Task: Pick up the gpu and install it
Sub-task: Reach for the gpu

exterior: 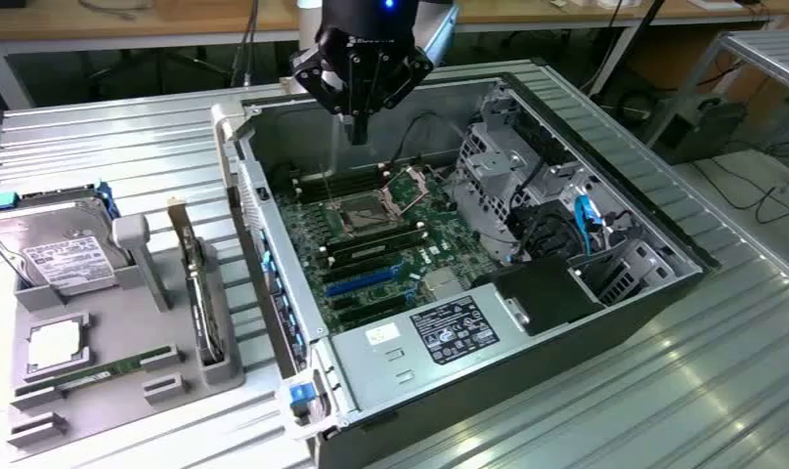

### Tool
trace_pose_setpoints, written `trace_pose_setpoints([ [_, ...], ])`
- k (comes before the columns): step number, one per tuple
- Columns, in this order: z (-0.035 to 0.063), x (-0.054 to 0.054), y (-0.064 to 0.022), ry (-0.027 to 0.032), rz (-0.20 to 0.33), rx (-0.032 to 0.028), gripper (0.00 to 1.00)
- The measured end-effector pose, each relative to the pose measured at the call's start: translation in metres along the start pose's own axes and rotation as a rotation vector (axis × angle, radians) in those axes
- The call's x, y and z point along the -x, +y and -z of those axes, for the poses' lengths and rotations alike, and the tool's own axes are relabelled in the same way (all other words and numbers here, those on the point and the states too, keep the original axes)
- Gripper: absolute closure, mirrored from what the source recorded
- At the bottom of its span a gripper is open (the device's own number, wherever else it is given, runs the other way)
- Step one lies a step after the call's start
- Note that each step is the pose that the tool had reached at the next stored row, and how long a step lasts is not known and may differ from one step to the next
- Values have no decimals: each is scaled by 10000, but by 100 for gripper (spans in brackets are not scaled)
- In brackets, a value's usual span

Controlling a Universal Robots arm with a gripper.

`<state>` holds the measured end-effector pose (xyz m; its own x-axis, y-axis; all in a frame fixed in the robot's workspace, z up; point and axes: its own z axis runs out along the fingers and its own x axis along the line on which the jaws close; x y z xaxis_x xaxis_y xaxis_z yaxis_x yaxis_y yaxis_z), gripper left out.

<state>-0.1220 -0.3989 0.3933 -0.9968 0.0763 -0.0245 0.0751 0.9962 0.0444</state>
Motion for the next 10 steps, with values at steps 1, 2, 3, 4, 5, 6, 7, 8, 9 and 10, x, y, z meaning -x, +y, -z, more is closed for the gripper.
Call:
trace_pose_setpoints([
  [1,0,0,0,0,0,0,89],
  [2,0,0,0,0,0,0,89],
  [3,0,0,0,0,0,0,89],
  [4,0,0,0,0,0,0,89],
  [5,0,0,0,0,1,0,89],
  [6,0,0,0,0,0,0,89],
  [7,0,0,0,0,0,0,89],
  [8,0,-5,0,0,-2,-1,89],
  [9,1,-14,-1,1,-2,-2,89],
  [10,1,-34,-3,0,0,-1,89],
])
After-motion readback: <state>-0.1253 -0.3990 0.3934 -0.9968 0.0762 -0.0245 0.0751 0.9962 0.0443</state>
